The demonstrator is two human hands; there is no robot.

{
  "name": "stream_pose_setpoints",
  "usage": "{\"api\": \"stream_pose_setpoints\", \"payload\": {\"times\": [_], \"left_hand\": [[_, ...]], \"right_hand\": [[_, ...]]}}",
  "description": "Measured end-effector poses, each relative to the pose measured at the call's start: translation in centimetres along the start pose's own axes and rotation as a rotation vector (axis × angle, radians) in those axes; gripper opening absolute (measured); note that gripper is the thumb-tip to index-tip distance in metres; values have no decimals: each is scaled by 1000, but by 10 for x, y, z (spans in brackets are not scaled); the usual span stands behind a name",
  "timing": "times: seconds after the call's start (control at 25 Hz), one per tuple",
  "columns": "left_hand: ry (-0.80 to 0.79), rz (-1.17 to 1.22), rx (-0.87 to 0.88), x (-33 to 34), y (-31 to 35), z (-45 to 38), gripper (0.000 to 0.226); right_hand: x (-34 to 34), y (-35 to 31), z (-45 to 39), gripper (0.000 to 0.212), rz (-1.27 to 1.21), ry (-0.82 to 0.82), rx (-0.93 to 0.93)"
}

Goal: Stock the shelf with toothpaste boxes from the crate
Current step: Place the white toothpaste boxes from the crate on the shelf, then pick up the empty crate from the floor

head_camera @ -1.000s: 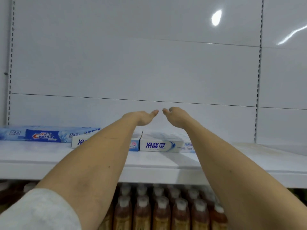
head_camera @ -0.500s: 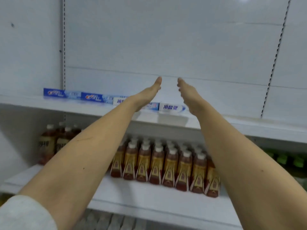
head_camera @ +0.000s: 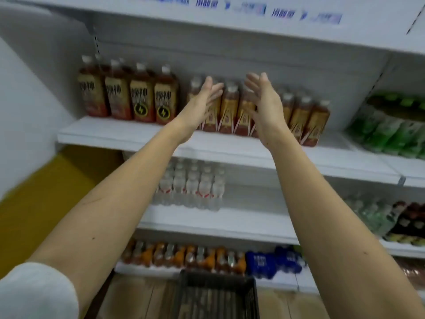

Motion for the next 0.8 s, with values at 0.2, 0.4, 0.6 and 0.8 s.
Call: {"api": "stream_pose_setpoints", "payload": {"times": [0.2,0.4,0.6,0.8], "left_hand": [[-13,70,-399,-12,-202,38,67],[10,45,-808,2,-384,98,67],[155,108,-1150,52,-544,167,43],[248,5,-1330,125,-717,205,30]], "right_hand": [[7,153,120,50,201,-53,353],[-17,290,238,54,261,-111,739],[-57,427,373,46,299,-260,1027],[-129,575,519,41,303,-277,1277]]}}
Point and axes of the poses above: each hand's wrist, its own z-axis away from the middle knuckle, its own x-axis out of the palm, y = z × x, the point moved 10 cm from there along -z, towards the middle knuckle, and after that the axes turned 13 degrees about -x, right-handed, at the moved point
